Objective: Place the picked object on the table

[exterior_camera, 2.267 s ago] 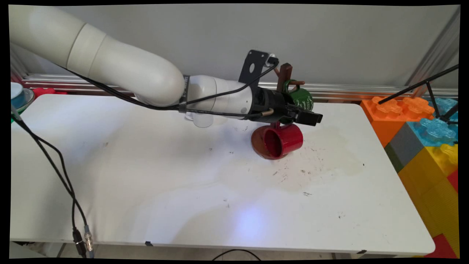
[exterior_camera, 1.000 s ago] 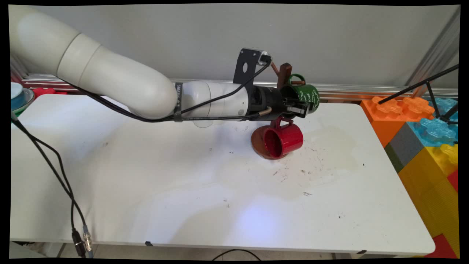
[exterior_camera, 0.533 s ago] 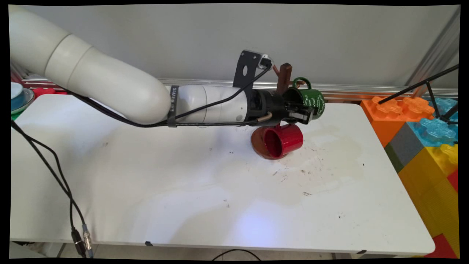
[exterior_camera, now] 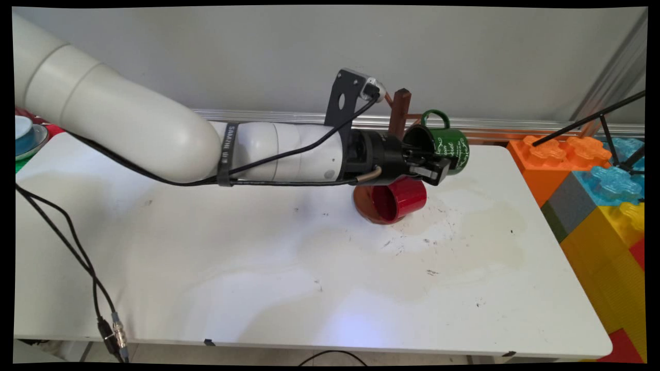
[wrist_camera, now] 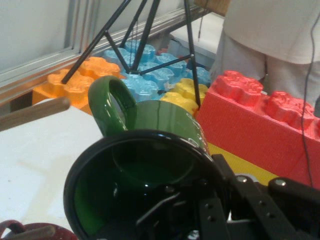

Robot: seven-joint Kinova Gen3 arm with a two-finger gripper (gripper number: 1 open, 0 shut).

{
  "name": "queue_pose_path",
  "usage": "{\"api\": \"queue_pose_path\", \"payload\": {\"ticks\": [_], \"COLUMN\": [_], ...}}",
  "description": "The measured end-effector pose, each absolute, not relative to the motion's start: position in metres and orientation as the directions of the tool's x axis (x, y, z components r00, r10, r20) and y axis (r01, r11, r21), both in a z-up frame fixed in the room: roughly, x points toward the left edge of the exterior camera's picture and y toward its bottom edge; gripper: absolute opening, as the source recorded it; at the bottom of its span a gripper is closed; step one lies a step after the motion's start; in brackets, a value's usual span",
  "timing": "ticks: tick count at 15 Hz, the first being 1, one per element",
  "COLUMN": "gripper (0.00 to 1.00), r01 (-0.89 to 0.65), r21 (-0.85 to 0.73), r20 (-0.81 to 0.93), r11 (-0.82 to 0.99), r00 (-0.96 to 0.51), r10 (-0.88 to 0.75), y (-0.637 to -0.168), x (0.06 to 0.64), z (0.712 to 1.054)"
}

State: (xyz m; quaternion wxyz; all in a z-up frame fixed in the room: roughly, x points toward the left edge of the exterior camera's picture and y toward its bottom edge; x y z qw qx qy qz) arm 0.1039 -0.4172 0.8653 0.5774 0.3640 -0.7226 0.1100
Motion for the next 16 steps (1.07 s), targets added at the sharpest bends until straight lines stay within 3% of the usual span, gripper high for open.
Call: {"api": "queue_pose_path", "payload": {"ticks": [16], "gripper": [0.0], "r01": [-0.618], "r21": [0.051], "r20": [0.882], "r11": [0.784], "r00": [-0.34], "r10": [-0.325], "y": [-0.389], "x": [0.141], "z": [0.917]}}
